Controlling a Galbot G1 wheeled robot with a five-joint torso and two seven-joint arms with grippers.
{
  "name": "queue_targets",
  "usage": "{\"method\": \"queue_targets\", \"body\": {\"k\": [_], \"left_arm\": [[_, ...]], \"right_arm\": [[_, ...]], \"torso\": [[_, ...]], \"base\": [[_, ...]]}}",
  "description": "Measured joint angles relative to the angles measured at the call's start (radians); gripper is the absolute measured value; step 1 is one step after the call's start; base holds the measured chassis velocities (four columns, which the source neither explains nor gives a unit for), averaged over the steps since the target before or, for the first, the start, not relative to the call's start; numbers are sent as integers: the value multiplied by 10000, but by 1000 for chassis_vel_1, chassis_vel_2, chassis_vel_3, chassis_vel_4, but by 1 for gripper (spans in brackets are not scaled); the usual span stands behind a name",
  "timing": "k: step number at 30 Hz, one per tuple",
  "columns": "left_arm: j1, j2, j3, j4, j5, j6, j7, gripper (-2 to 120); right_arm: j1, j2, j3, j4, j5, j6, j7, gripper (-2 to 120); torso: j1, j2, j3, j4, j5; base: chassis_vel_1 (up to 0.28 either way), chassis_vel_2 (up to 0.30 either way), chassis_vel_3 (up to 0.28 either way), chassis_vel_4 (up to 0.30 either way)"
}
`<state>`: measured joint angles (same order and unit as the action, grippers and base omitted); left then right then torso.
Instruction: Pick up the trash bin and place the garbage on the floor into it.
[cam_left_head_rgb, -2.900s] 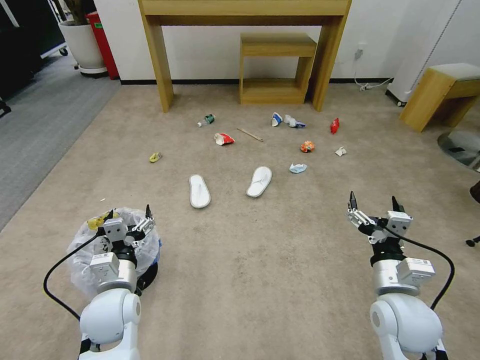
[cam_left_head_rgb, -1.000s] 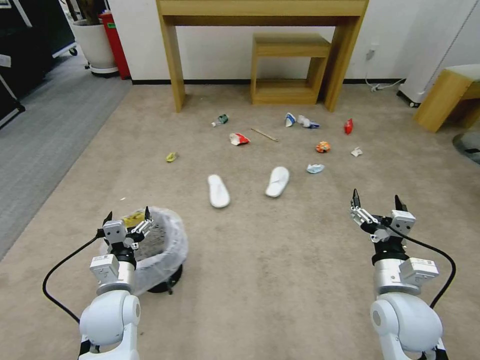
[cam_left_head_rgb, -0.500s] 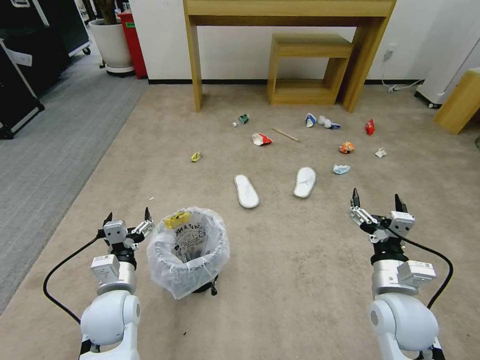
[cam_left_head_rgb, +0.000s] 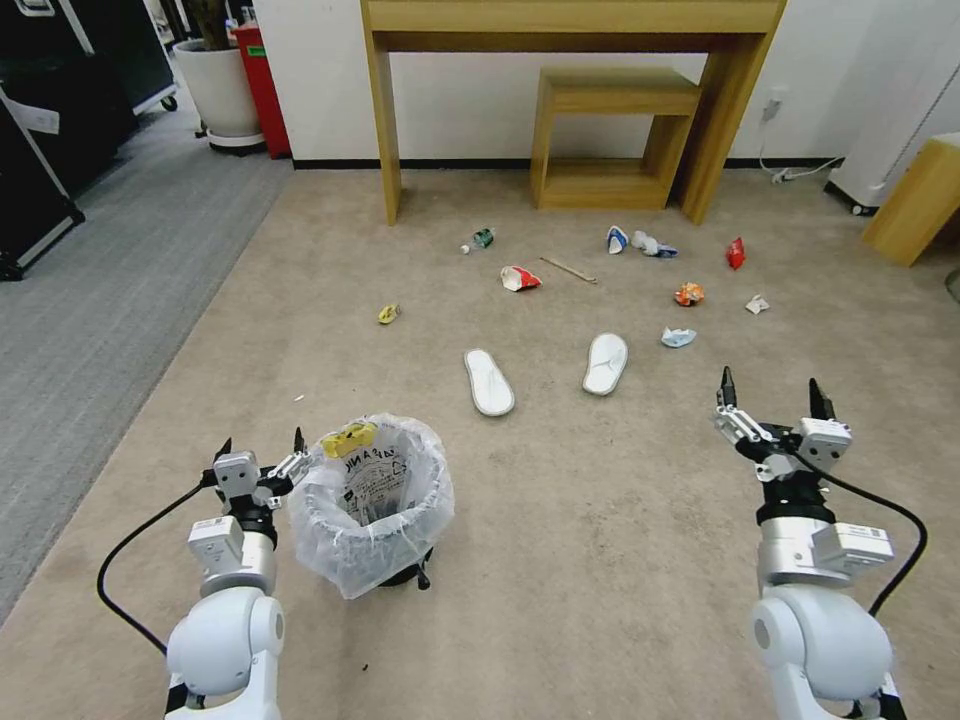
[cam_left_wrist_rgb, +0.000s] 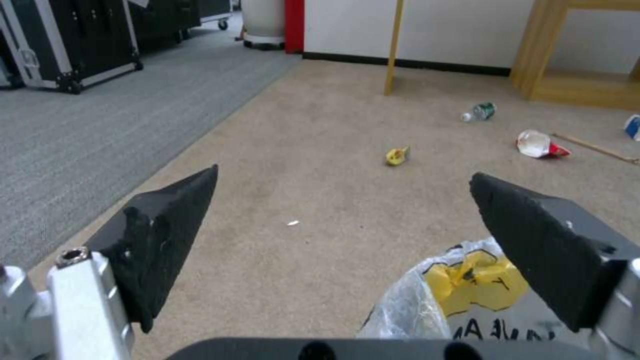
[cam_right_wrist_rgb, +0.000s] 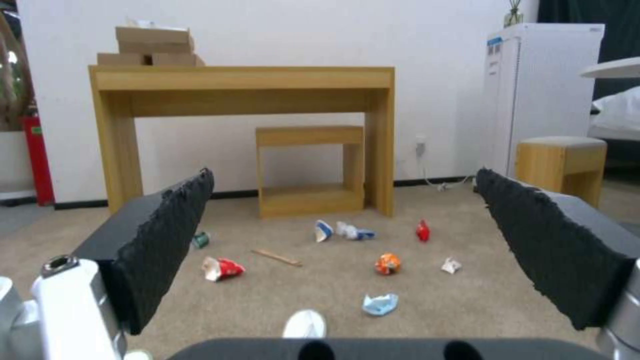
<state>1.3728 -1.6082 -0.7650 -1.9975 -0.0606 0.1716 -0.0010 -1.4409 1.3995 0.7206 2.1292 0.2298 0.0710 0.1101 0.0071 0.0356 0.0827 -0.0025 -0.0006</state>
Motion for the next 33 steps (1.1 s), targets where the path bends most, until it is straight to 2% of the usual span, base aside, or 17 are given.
{"method": "queue_targets", "body": {"k": [14, 26, 33], "left_arm": [[208, -3, -21, -53, -55, -299, -47, 100], [287, -1, 8, -63, -25, -471, -55, 100], [455, 94, 101, -224, -162, -336, -207, 100]], "right_arm": [[-20, 154, -110, 77, -115, -198, -81, 100], [-70, 145, -94, 150, -146, -119, 34, 100], [-78, 88, -140, 151, -17, -122, 69, 100]], "torso": [[-1, 0, 0, 1, -1], [3, 0, 2, 0, 0], [1, 0, -1, 1, 0]], "base": [[0, 0, 0, 0], [-110, 102, 103, -103], [-24, 25, 32, -22]]}}
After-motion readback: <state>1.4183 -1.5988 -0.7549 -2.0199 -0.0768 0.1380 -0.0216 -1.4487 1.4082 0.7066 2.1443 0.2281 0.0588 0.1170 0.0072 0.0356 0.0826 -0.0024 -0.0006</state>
